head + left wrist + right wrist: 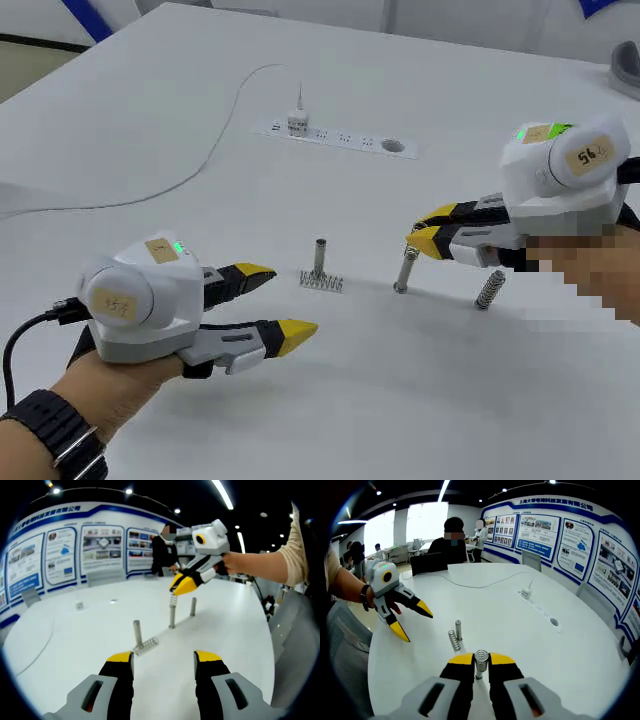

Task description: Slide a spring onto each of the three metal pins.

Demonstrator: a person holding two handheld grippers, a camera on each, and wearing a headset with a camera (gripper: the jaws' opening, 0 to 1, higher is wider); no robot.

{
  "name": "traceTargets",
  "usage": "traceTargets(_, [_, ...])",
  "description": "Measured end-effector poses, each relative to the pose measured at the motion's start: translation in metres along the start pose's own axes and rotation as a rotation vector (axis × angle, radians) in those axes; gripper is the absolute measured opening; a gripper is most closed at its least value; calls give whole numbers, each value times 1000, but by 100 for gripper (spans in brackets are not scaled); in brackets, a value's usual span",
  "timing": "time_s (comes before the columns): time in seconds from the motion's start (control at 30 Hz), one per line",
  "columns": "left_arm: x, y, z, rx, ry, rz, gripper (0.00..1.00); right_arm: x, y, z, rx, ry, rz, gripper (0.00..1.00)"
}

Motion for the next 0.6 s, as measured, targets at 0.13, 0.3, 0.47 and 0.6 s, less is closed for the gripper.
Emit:
traceTargets(0.13, [0,0,0,1,1,1,49,-3,0,3,-6,3,2,12])
traceTargets(0.3, [0,-1,0,-2,1,1,48,-6,0,9,-18,8,7,12])
traceTargets(0.47, [0,-1,0,-3,4,2,48,-9,1,12,-26,7,14,12])
traceTargets(0.6, [0,-2,-1,-3,4,2,48,-12,3,15,-22,12,20,12])
Point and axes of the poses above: the centre of the closed fingertips' face, and the gripper's own axes: x roughly backward along the fingers, y roughly to its left, z roughly out of its underside, the point moved 7 cm from there along x, roughly backward along the fingers, and after that the axes turned 4 degrees about z, right-handed, at the moved point
